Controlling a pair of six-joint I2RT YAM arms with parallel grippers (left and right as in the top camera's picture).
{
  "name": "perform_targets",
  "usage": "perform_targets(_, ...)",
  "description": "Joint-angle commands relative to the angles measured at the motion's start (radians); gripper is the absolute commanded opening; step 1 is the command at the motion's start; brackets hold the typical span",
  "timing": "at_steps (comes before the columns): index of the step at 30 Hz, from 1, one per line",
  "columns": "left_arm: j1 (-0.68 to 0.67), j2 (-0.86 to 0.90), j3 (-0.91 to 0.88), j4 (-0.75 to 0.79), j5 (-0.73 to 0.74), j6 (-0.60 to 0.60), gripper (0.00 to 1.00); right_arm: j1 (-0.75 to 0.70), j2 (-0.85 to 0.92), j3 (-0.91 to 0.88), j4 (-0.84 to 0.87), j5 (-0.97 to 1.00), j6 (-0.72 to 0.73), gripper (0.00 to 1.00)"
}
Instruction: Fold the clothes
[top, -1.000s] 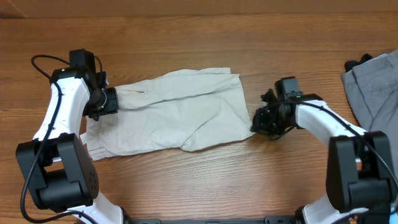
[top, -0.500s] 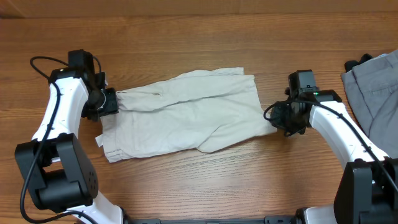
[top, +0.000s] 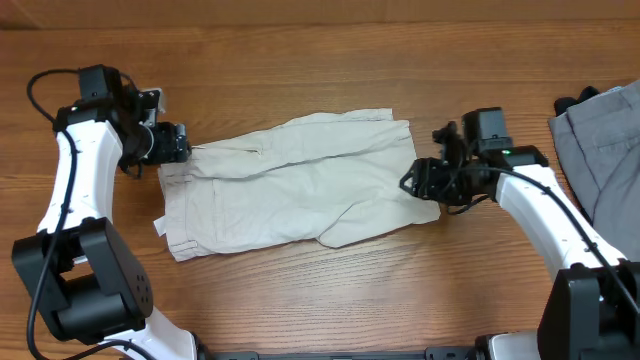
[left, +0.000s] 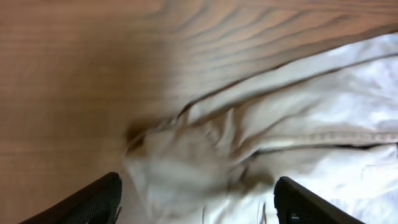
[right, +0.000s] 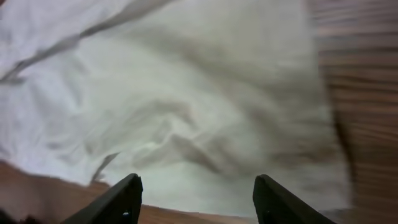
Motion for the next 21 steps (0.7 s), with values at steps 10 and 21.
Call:
perform_targets(10,-0.005,0.055,-0.031,0.053,0.038,0.140,0.80,0.131,0.038,-0.095,0.179,0.091,0.211,0.51)
perform_targets(21,-0.002,0.140,-0.031,0.031,0.095,0.111,0.04,0.150,0.187,-0.095,0.200,0.081,0.196,0.42)
